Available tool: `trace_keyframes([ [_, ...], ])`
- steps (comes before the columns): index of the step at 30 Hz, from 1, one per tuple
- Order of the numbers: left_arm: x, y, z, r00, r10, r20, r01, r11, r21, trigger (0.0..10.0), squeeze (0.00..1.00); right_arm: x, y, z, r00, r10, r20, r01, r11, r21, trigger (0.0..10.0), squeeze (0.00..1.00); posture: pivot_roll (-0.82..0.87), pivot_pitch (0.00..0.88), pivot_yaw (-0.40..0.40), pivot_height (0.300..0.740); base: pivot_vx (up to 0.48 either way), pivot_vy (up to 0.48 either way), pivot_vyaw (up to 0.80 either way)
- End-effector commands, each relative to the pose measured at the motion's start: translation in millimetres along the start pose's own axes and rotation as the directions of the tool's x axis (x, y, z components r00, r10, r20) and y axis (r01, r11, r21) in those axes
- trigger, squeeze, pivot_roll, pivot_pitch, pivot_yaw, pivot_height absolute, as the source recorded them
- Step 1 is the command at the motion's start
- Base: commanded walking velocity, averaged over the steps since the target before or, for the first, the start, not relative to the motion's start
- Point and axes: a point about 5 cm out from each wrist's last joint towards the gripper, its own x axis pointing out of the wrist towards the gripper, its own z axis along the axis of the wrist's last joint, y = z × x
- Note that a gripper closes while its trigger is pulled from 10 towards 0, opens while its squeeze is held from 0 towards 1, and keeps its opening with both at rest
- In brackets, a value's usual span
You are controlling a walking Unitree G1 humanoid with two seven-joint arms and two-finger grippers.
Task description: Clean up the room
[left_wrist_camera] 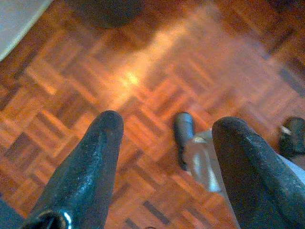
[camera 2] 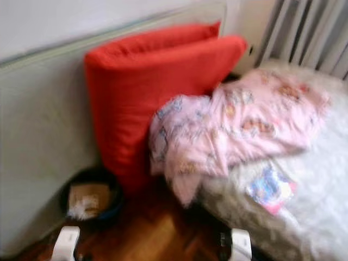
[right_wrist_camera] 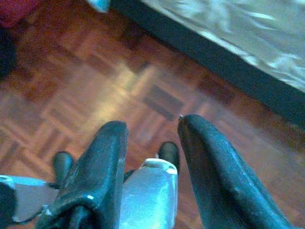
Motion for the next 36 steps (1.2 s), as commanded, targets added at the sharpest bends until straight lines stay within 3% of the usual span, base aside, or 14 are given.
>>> trace_keyframes([
  [1,0.7,-5.0,-2.9,1.000,-0.013,-0.014,0.013,1.000,0.006,10.0,0.00,-1.7,-6.2,-2.6,1.000,-0.019,-0.006,0.019,1.000,-0.007,10.0,0.00,0.01,0.000,-0.022,0.740,0.000,0.000,0.00],
  [12,0.9,-5.1,-0.9,1.000,-0.002,0.009,0.003,0.999,-0.032,10.0,0.00,-1.6,-6.4,-1.0,1.000,-0.017,-0.004,0.016,1.000,-0.017,10.0,0.00,0.00,0.000,-0.023,0.740,0.000,0.000,0.00],
  [36,1.2,-4.5,0.3,1.000,0.013,0.000,-0.013,1.000,-0.024,10.0,0.00,-1.3,-7.1,1.2,1.000,-0.015,-0.002,0.015,1.000,-0.017,10.0,0.00,0.00,0.000,-0.025,0.740,0.000,0.000,0.00],
])
